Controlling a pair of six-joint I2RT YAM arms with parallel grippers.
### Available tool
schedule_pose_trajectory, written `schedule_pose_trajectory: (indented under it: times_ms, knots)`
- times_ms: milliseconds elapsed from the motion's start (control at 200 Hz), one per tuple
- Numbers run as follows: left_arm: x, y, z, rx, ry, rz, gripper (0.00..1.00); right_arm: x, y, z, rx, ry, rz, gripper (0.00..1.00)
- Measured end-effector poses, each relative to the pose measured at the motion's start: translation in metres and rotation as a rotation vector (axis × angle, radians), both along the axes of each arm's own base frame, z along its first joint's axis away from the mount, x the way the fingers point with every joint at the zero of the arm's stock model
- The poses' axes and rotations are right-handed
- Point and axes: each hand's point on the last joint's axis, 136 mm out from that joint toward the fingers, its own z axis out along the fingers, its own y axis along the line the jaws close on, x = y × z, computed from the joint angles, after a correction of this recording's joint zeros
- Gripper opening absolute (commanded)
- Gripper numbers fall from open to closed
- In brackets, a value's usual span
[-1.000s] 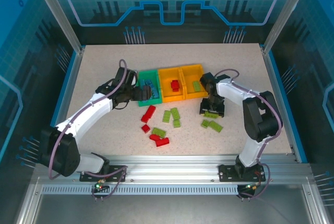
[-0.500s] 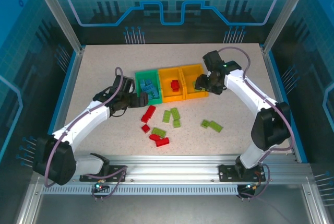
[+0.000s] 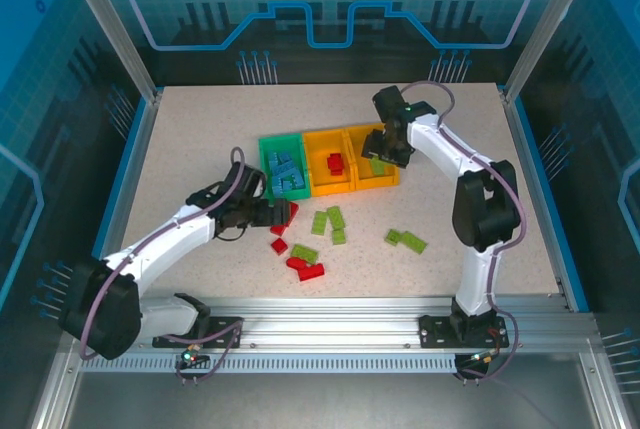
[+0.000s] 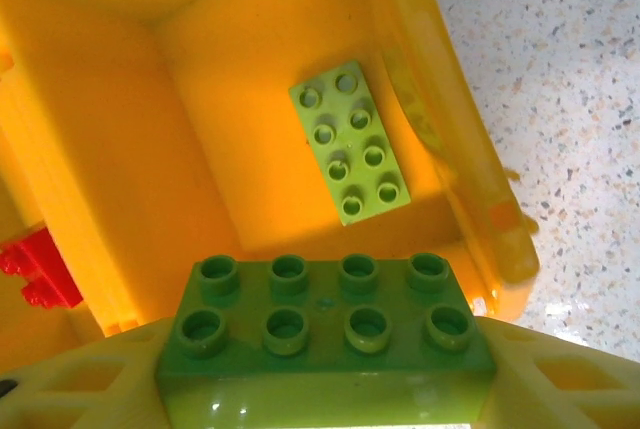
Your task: Sort the legos into containers by color
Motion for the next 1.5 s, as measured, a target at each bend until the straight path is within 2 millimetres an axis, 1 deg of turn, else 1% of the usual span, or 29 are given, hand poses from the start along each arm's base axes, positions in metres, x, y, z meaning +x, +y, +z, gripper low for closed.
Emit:
schedule_pose_trajectory:
  times_ms: [80, 180, 310, 395, 585, 665, 755, 870, 955, 1080, 1170, 1371, 1501]
  knots:
    - [-0.003, -0.009, -0.004, 0.010, 0.005, -0.041, 0.99, 0.004, 0.001, -0.004, -0.001, 0.008, -0.009, 0.70]
    - [-0.009, -0.018, -0.017, 0.043, 0.038, -0.096, 0.99, 0.005, 0.001, -0.010, -0.001, 0.020, -0.016, 0.74]
    - [-0.014, -0.025, -0.027, 0.086, 0.060, -0.153, 0.99, 0.007, 0.003, -0.011, 0.005, 0.026, -0.021, 0.78]
    - [-0.009, -0.028, -0.030, 0.108, 0.061, -0.171, 0.98, 0.007, 0.004, -0.009, 0.012, 0.026, -0.020, 0.81]
    - [0.009, -0.033, -0.033, 0.152, 0.044, -0.196, 0.97, 0.006, 0.007, -0.008, 0.026, 0.027, -0.014, 0.82]
    - [0.014, -0.035, -0.036, 0.165, 0.044, -0.211, 0.96, 0.005, 0.007, -0.002, 0.033, 0.017, -0.013, 0.83]
    - [0.021, -0.039, -0.041, 0.178, 0.049, -0.223, 0.92, 0.003, 0.006, 0.008, 0.040, -0.002, -0.013, 0.84]
    - [0.027, -0.041, -0.052, 0.201, 0.063, -0.235, 0.83, -0.002, 0.004, 0.024, 0.051, -0.033, -0.013, 0.85]
    - [0.028, -0.040, -0.060, 0.216, 0.077, -0.237, 0.83, -0.005, 0.003, 0.035, 0.059, -0.055, -0.013, 0.85]
    - [0.032, -0.041, -0.067, 0.228, 0.090, -0.235, 0.81, -0.010, -0.001, 0.044, 0.063, -0.072, -0.016, 0.85]
    - [0.037, -0.044, -0.069, 0.229, 0.091, -0.234, 0.77, -0.011, -0.007, 0.044, 0.061, -0.071, -0.027, 0.85]
    - [0.046, -0.048, -0.071, 0.231, 0.089, -0.222, 0.53, -0.017, -0.017, 0.036, 0.052, -0.049, -0.044, 0.86]
    - [0.046, -0.048, -0.075, 0.233, 0.100, -0.217, 0.40, -0.021, -0.019, 0.034, 0.050, -0.042, -0.048, 0.86]
